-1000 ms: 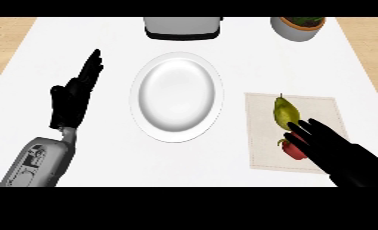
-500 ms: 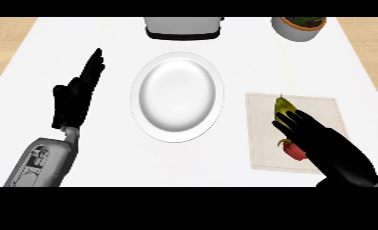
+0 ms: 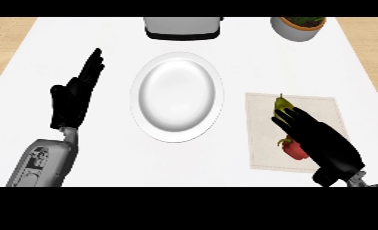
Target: Pick the bell pepper from the placemat and place it in the plate
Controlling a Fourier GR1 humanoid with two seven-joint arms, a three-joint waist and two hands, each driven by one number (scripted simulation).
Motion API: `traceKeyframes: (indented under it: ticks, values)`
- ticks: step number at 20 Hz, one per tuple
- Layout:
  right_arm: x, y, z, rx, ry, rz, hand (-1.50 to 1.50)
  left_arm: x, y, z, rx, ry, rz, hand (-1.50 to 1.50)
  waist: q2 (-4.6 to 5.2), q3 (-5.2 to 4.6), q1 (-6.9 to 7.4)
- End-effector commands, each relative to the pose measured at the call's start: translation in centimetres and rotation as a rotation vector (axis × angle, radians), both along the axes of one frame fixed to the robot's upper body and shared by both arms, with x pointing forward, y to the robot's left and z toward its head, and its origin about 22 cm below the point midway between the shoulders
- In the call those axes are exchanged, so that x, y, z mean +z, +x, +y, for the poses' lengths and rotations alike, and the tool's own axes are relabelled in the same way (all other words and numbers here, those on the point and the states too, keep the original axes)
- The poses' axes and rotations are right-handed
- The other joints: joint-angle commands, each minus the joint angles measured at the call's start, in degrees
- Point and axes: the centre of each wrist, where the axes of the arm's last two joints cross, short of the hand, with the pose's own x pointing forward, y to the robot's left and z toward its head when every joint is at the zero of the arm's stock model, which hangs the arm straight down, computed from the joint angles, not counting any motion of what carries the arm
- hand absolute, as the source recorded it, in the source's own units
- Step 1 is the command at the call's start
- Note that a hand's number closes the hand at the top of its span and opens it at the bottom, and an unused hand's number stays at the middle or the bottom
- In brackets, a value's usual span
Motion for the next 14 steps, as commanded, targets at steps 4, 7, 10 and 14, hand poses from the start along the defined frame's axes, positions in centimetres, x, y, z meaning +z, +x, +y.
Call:
traceKeyframes:
  ticks: [4, 7, 10, 14]
  values:
    - [-3.2, 0.4, -0.3, 0.038, 0.013, -0.024, 1.5, -0.4, 0.8, 0.6, 0.001, -0.005, 0.017, 0.0, 0.05, 0.0, -0.12]
    - [-1.4, 1.4, 1.1, 0.035, 0.035, -0.097, 1.5, 0.9, 3.1, 1.3, 0.017, 0.003, -0.01, 0.0, 0.09, -0.01, -0.37]
    - [-2.6, 3.2, 0.3, 0.041, 0.04, -0.106, 1.5, 0.7, -0.2, 0.2, 0.002, 0.001, 0.015, 0.0, 0.01, 0.01, 0.12]
    - [-0.7, 2.3, -0.1, -0.117, 0.055, -0.074, 1.5, 0.1, -0.5, -0.4, -0.003, -0.003, 0.022, 0.0, -0.13, -0.04, -0.34]
